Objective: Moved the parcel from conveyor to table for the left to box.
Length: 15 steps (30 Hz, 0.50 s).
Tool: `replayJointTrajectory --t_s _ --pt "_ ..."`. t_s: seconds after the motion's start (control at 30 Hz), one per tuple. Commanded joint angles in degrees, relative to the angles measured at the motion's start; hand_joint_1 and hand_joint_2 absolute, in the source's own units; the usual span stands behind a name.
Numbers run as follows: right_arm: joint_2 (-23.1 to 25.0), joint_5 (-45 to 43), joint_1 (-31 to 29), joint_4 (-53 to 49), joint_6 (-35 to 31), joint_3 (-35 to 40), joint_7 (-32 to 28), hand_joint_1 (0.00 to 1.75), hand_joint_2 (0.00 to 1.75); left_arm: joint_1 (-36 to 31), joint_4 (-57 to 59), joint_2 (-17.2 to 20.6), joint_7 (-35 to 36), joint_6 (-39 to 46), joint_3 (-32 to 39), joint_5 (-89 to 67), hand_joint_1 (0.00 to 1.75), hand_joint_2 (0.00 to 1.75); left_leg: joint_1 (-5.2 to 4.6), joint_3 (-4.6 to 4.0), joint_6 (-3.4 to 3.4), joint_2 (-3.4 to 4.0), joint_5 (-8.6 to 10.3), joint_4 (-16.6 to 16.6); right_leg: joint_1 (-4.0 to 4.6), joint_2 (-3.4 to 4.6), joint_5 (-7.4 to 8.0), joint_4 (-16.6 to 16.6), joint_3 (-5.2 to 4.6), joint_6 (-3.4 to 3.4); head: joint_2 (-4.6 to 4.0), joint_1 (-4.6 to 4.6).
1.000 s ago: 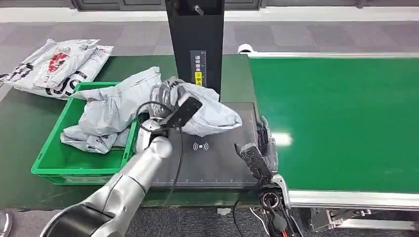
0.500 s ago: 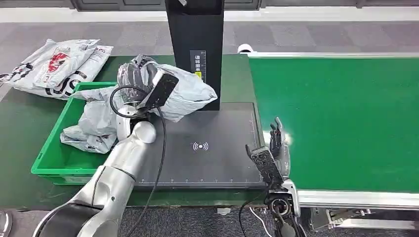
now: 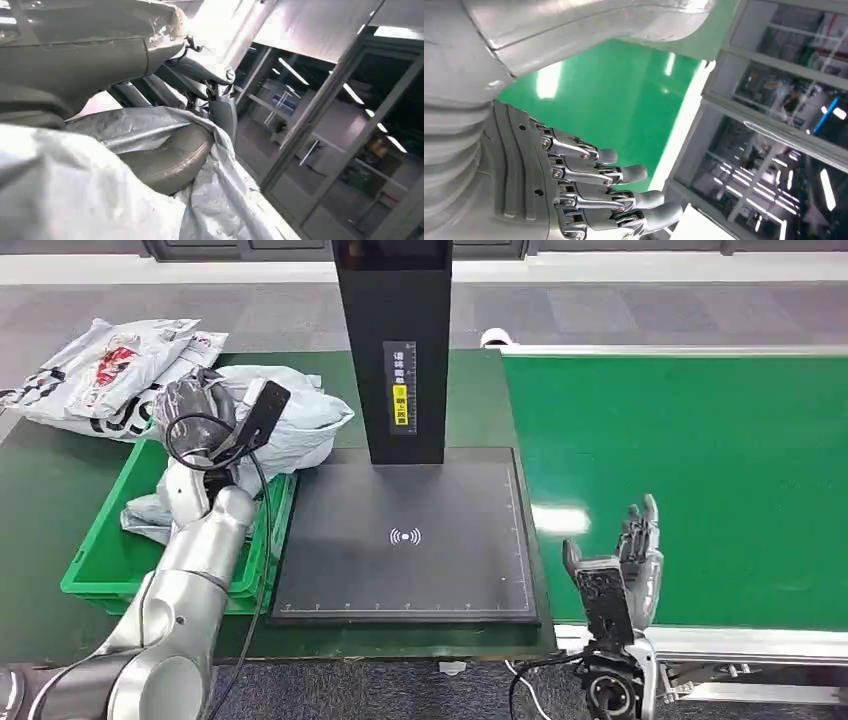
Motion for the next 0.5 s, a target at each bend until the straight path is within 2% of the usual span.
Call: replayJointTrajectory --t_s 0.03,0.07,0.1,0.17,0.2,0.27,0.33,0.37,0.4,0.43,0.5 --pt "0.77 -1.08 5.27 -4.42 0.37 -2.76 -1.11 0.0 1.75 -1.77 14.89 6.89 12.29 0.18 5.45 -9.06 1.75 1.75 -0.04 0.24 0.02 0.12 -0.02 -0.14 -0.03 0.07 -0.01 -0.11 0.19 -0.01 -0.02 0.0" --pt "0.83 -1.09 5.29 -4.6 0.44 -2.89 -1.13 0.0 1.75 -2.29 16.85 6.92 13.03 -0.75 5.53 -8.87 1.75 1.75 -0.03 0.27 0.02 0.08 -0.01 -0.19 -0.03 0.01 0.0 -0.17 0.27 -0.01 0.0 0.0" --pt "0.97 -0.95 5.4 -5.21 1.16 -3.15 -0.88 0.0 1.75 -2.36 18.43 7.74 17.68 -1.72 0.22 -9.26 1.75 1.75 -0.05 0.27 0.02 0.12 -0.02 -0.16 -0.04 0.06 -0.01 -0.1 0.24 -0.01 0.0 0.0" --pt "1.06 -0.47 5.8 -6.07 2.25 -3.47 -0.44 0.0 1.75 -1.98 19.45 7.93 22.58 -5.83 -3.39 -9.26 1.75 1.75 -0.02 0.47 0.02 0.31 0.04 -0.4 -0.01 0.14 0.08 -0.33 0.38 -0.06 -0.02 0.0" --pt "0.99 -0.25 6.0 -6.14 2.91 -3.43 -0.36 0.0 1.75 -1.38 19.5 8.6 26.75 -7.05 -7.18 -9.26 1.75 1.75 -0.05 0.18 -0.04 0.19 -0.03 -0.11 0.0 0.09 -0.01 -0.06 0.08 -0.04 -0.02 0.0" --pt "1.02 -0.18 6.07 -5.91 3.3 -3.45 -0.37 0.0 1.75 -0.38 19.44 9.03 26.89 -6.87 -6.94 -9.17 1.75 1.75 -0.09 0.26 -0.02 0.04 0.03 -0.22 -0.03 -0.09 -0.03 -0.13 0.18 -0.04 0.0 0.0" --pt "1.08 -0.14 6.0 -5.75 3.31 -3.5 -0.43 0.0 1.75 -0.39 19.72 9.24 27.1 -7.78 -7.22 -9.26 1.75 1.75 -0.04 0.28 -0.02 0.25 -0.03 -0.18 0.03 0.14 0.02 -0.15 0.18 -0.04 0.0 0.0" --pt "0.37 0.15 5.83 -5.02 4.81 -2.8 -0.59 0.0 1.75 -0.04 20.48 10.37 32.76 -12.21 -11.2 -9.26 1.75 1.75 -0.03 0.2 -0.02 0.23 -0.04 -0.1 0.04 0.14 0.0 -0.08 0.12 -0.03 0.0 0.0" --pt "0.48 0.16 5.64 -4.43 4.83 -2.98 -0.58 0.0 1.75 1.1 19.99 10.84 32.39 -12.93 -11.02 -9.17 1.75 1.75 -0.04 0.23 -0.01 0.32 -0.04 -0.12 0.04 0.19 0.02 -0.1 0.13 -0.03 0.0 0.0" --pt "-0.54 0.36 5.15 -2.97 6.84 -1.88 -0.87 0.0 1.75 2.03 20.91 12.43 38.91 -18.17 -14.85 -9.26 1.75 1.75 -0.05 0.26 0.0 0.32 -0.03 -0.16 0.03 0.18 0.02 -0.12 0.16 -0.02 0.0 0.0" --pt "-1.63 0.35 3.41 1.0 8.37 -0.48 -1.54 0.0 1.75 5.81 20.62 14.75 40.62 -22.08 -13.15 -9.26 1.75 1.75 -0.1 0.4 -0.01 0.5 -0.04 -0.25 -0.03 0.4 0.06 -0.16 0.21 -0.04 -0.02 0.0"
